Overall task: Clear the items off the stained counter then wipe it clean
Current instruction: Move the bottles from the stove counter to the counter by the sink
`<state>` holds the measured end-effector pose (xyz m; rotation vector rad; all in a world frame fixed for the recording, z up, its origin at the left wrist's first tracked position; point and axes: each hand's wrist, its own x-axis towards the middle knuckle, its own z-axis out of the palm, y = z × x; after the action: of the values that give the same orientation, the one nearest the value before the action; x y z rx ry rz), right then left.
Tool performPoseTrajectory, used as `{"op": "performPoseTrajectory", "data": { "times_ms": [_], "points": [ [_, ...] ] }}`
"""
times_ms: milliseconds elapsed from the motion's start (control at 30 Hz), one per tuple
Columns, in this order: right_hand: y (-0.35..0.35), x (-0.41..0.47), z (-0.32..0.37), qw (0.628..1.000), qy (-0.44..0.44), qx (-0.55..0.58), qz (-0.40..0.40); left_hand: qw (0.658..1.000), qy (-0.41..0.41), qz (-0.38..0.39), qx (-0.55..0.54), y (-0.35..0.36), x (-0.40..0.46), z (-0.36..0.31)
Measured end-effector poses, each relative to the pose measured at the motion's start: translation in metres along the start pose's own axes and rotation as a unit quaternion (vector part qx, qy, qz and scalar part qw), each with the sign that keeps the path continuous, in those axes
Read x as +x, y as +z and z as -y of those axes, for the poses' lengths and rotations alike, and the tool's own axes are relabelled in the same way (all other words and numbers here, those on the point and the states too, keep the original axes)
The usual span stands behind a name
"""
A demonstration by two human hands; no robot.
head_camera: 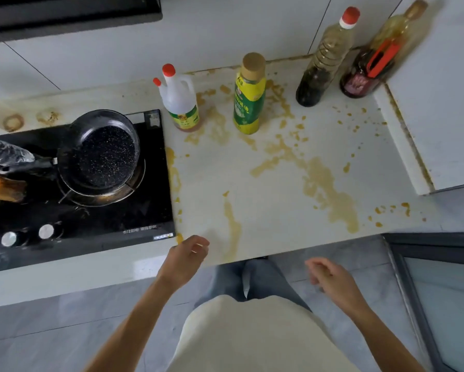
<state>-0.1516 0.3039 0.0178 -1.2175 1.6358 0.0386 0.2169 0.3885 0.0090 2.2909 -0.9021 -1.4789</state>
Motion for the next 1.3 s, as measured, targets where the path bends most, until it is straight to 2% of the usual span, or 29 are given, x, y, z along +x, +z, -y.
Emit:
{"op": "performPoseTrajectory", "data": {
  "times_ms": [267, 467, 633, 767, 1067, 1300],
  "points": [
    [-0.018, 0.091, 0.140, 0.987, -0.156, 0.040, -0.029, 0.986, 0.041, -0.096, -0.130, -0.036, 0.062, -0.073],
    [-0.001, 0.163, 0.241, 0.966, -0.240, 0.076, -0.053, 0.961, 0.065, -0.190, -0.187, -0.083, 0.122, -0.123],
    [0.012, 0.209, 0.305, 0.945, -0.298, 0.071, -0.111, 0.938, 0.095, -0.272, -0.193, -0.110, 0.174, -0.144],
    [0.025, 0.232, 0.321, 0.922, -0.336, 0.130, -0.138, 0.916, 0.115, -0.307, -0.230, -0.114, 0.209, -0.149],
    [0.049, 0.275, 0.322, 0.905, -0.322, 0.200, -0.192, 0.868, 0.204, -0.332, -0.307, -0.105, 0.257, -0.159],
    [0.043, 0.282, 0.318, 0.906, -0.319, 0.191, -0.205, 0.866, 0.196, -0.359, -0.288, -0.105, 0.258, -0.166]
  ]
}}
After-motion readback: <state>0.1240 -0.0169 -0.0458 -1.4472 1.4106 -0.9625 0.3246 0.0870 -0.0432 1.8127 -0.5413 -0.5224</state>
